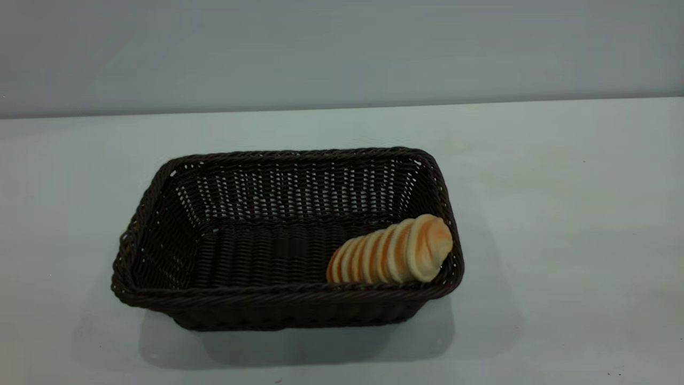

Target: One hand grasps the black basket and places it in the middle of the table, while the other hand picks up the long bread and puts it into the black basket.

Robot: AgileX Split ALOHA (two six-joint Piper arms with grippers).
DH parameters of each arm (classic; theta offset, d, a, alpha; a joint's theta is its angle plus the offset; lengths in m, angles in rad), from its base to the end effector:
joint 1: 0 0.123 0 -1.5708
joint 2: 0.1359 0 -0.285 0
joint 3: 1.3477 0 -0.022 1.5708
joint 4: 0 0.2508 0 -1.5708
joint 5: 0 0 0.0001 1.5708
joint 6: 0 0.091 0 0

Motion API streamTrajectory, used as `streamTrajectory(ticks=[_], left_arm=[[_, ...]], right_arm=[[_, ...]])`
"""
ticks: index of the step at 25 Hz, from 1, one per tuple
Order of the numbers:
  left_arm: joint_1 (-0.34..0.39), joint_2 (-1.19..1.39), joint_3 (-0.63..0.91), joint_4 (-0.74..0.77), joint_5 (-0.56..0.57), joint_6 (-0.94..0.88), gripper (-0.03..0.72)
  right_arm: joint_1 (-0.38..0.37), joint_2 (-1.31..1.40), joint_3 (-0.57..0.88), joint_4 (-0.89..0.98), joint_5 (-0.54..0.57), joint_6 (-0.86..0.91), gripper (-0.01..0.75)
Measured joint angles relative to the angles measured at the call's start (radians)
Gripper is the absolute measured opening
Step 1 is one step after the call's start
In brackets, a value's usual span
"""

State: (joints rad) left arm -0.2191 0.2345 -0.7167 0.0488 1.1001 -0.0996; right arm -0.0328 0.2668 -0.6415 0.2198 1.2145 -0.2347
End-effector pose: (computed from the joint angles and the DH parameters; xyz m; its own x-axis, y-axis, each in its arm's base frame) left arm 0.0126 0.0012 0.3338 -0.5061 0.0335 -0.8618 0.1418 0.9889 -0.0448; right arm 0.0186 0.0180 0.3057 -0.6505 -0.1317 -0.7480 -0.2225 0.9747 0.0218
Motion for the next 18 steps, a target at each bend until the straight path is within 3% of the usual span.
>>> streamTrajectory(ticks=[9, 18], left_arm=[[0.000, -0.167, 0.081, 0.000, 0.024, -0.015, 0.482], [0.000, -0.191, 0.081, 0.001, 0.057, -0.019, 0.482]], right_arm=[[0.108, -0.120, 0.115, -0.099, -0.040, 0.022, 0.544], [0.114, -0.178, 0.139, -0.115, -0.086, 0.086, 0.543]])
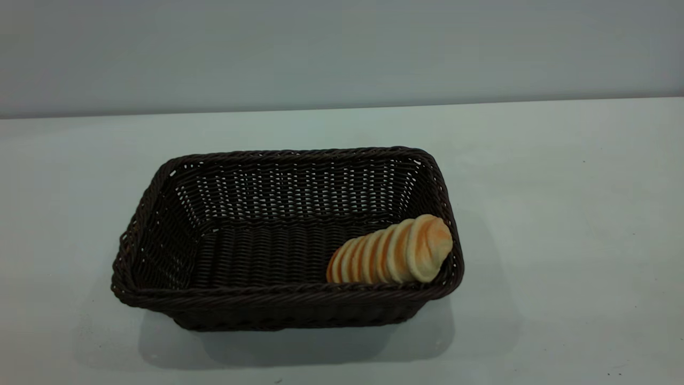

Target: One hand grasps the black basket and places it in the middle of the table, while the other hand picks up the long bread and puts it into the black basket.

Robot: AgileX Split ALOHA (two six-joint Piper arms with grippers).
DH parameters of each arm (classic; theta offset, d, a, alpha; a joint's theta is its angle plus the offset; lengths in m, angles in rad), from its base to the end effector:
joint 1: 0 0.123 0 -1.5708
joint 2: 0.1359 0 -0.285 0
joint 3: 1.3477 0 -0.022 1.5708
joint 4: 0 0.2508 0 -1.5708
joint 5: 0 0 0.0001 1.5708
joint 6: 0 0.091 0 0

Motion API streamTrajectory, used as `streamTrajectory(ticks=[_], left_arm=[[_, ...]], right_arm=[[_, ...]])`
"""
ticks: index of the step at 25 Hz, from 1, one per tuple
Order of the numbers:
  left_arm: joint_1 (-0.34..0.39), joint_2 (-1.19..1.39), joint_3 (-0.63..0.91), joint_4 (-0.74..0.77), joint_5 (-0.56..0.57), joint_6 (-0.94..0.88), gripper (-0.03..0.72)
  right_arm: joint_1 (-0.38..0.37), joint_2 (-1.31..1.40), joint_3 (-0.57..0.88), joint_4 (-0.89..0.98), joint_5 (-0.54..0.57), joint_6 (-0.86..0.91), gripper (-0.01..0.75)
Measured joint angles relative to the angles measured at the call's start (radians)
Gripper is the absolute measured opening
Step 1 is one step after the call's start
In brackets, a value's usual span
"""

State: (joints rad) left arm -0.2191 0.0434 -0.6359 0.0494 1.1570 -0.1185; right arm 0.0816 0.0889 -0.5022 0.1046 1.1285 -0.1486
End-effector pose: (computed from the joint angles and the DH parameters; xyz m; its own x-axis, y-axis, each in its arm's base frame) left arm -0.0171 0.0080 0.3068 -0.4634 0.0024 -0.8862 0.1329 0.9889 -0.0668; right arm 0.0043 0.0090 0.2730 -0.5644 -0.1496 -0.8118 -0.2170 0.9758 -0.0289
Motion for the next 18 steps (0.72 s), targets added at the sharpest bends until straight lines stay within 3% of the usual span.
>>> streamTrajectory(ticks=[10, 18], left_arm=[[0.000, 0.000, 0.007, 0.044, 0.000, 0.000, 0.482], [0.000, 0.000, 0.127, 0.039, 0.000, 0.036, 0.482]], right_arm=[[0.000, 0.000, 0.022, -0.009, -0.003, 0.006, 0.543], [0.000, 0.000, 0.022, -0.009, -0.003, 0.006, 0.543]])
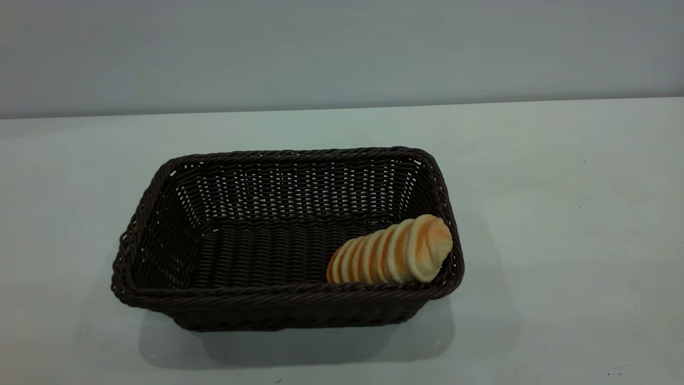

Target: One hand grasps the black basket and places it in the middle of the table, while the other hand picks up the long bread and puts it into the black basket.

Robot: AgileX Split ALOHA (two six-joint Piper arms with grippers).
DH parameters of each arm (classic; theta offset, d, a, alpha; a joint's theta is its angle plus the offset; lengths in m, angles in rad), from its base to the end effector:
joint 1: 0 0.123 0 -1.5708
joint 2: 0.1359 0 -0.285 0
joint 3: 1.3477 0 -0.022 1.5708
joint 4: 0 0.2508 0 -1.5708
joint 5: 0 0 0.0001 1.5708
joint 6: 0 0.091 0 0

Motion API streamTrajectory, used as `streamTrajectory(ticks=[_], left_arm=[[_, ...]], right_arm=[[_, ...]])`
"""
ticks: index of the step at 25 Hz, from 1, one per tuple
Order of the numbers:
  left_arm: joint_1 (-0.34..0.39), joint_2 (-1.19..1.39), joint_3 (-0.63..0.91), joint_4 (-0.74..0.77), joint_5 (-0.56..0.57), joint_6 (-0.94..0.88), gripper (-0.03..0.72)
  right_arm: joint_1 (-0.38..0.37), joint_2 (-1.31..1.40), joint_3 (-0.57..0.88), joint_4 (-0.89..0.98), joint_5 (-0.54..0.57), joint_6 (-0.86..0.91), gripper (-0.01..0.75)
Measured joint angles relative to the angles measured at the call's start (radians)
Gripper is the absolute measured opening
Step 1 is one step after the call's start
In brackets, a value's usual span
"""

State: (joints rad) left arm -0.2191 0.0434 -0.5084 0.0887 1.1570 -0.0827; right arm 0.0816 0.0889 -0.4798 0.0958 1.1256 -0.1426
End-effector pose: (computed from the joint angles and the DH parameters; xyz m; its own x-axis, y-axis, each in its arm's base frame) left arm -0.0021 0.0080 0.2726 -0.5603 0.0768 -0.8247 0.1253 0.9921 0.0073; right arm 0.0064 0.0084 0.2668 -0.5815 -0.1486 -0.7998 -0.2098 0.9773 -0.0290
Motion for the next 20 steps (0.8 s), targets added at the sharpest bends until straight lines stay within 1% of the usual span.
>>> streamTrajectory(ticks=[5, 20], left_arm=[[0.000, 0.000, 0.017, -0.052, -0.018, 0.005, 0.482], [0.000, 0.000, 0.019, -0.055, -0.022, 0.012, 0.482]], right_arm=[[0.000, 0.000, 0.000, 0.000, -0.001, 0.000, 0.543], [0.000, 0.000, 0.000, 0.000, -0.001, 0.000, 0.543]])
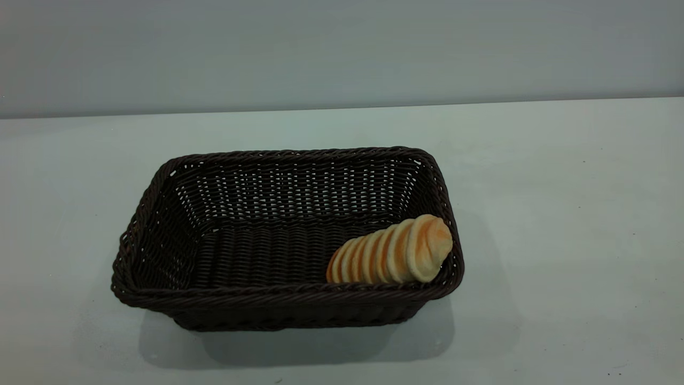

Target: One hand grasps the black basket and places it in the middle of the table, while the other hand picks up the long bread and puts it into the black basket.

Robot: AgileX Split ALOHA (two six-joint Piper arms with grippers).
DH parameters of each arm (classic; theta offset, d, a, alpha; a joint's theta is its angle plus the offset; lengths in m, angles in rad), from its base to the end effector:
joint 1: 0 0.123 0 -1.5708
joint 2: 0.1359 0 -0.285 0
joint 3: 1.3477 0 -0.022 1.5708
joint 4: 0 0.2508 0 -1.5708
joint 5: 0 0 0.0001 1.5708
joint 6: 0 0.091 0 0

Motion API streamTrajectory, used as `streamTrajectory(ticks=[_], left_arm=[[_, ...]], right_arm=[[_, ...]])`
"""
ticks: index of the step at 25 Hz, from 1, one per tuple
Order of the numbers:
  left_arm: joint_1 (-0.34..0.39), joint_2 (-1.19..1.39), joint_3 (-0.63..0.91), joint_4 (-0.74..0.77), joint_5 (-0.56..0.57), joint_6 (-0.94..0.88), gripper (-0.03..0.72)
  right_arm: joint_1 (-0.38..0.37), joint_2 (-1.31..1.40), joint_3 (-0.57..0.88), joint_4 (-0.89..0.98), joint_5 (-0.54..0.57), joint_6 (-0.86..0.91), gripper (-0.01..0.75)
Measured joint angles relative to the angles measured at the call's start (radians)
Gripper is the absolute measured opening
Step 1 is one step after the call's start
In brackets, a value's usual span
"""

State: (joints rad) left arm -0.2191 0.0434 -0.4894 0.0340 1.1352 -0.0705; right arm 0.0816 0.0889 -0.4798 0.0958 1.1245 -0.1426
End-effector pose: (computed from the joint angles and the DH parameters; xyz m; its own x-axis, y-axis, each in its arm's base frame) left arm -0.0001 0.0029 0.2687 -0.5625 0.0678 -0.8240 0.1611 0.9865 -0.0288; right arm 0.0065 0.0084 0.2669 -0.5807 -0.1484 -0.8005 -0.2096 0.9773 -0.0291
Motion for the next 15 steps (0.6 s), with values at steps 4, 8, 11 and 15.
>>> streamTrajectory(ticks=[4, 8, 11, 15], left_arm=[[0.051, -0.002, 0.000, -0.005, 0.000, 0.001, 0.482], [0.173, -0.031, 0.000, -0.010, 0.000, 0.002, 0.482], [0.209, -0.061, 0.000, -0.012, 0.000, 0.002, 0.482], [0.211, -0.063, 0.000, -0.012, 0.000, 0.002, 0.482]], right_arm=[[-0.001, 0.000, 0.000, 0.000, 0.000, 0.000, 0.543], [-0.044, 0.000, 0.000, 0.000, -0.001, 0.000, 0.543], [-0.073, 0.000, 0.000, 0.000, -0.001, 0.000, 0.543], [-0.076, 0.000, 0.000, 0.001, -0.001, 0.000, 0.543]])
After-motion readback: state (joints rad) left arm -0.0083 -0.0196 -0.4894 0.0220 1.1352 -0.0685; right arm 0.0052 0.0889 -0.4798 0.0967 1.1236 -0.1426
